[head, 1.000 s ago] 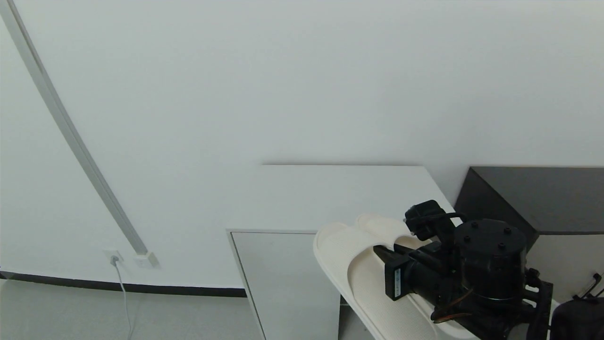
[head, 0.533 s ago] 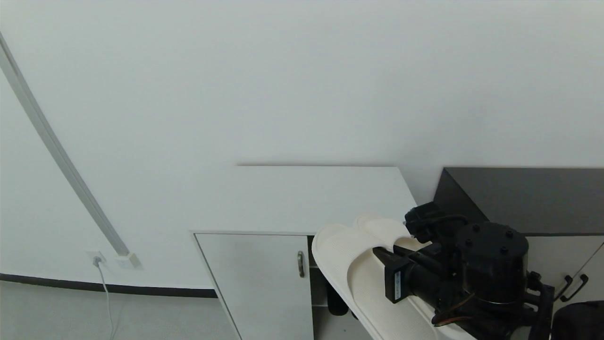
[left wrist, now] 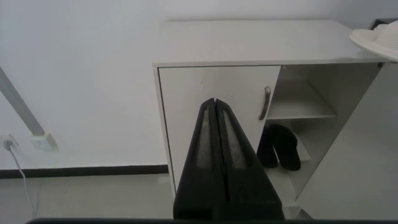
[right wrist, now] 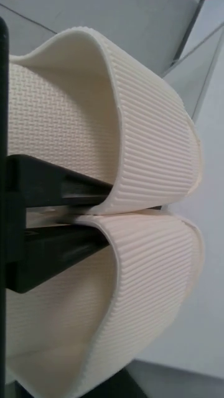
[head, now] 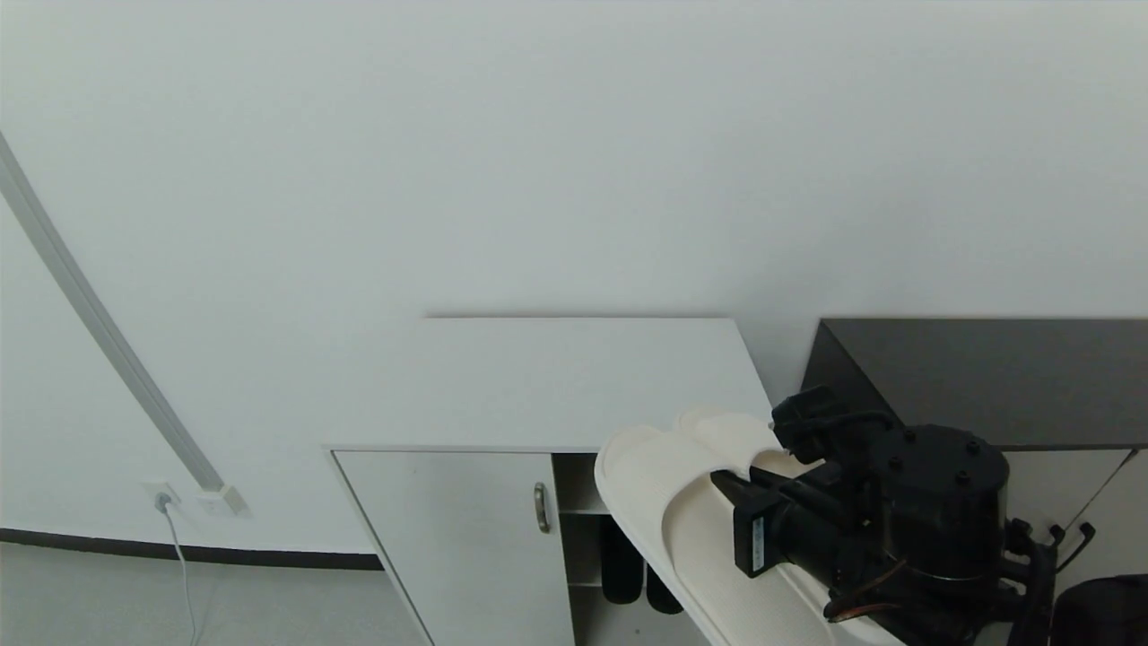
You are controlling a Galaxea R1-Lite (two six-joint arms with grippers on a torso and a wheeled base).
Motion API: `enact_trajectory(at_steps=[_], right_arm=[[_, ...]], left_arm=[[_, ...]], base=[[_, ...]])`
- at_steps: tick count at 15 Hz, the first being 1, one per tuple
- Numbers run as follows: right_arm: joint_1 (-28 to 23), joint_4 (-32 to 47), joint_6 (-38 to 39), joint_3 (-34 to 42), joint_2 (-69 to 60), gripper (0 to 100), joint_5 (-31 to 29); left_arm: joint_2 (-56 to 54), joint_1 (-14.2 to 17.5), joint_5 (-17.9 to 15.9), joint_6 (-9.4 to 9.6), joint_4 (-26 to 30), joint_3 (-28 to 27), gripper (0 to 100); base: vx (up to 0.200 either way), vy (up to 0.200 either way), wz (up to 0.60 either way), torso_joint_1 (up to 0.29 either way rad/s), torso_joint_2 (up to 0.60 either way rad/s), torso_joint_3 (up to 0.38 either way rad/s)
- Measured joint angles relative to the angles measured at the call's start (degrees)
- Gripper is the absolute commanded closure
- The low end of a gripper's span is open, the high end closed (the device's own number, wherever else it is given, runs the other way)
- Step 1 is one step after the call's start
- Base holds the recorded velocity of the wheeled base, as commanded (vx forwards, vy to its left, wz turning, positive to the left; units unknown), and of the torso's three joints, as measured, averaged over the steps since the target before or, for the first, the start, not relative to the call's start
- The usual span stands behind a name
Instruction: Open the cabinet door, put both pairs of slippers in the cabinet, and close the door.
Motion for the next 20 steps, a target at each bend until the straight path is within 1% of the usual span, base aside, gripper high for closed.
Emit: enact_trajectory(at_steps=[3,10,20], right_arm=[[-0.1,0.0,0.0,0.0,0.0,100,-0.1],[0.2,0.1,-0.1,0.0,0.1,100,0.0],[0.9,0.1,0.0,0.1,0.3,100,0.0]], left_arm=[[0.0,0.0,0.0,0.02,0.0,0.0,100],[0.0,0.0,0.0,0.02,-0.1,0.0,100],[0.0,0.0,0.0,0.0,0.0,0.0,100]], base=[[0.0,0.0,0.0,0.0,0.0,0.0],[-0.2,0.0,0.0,0.004,0.0,0.001],[0.0,0.0,0.0,0.0,0.0,0.0]])
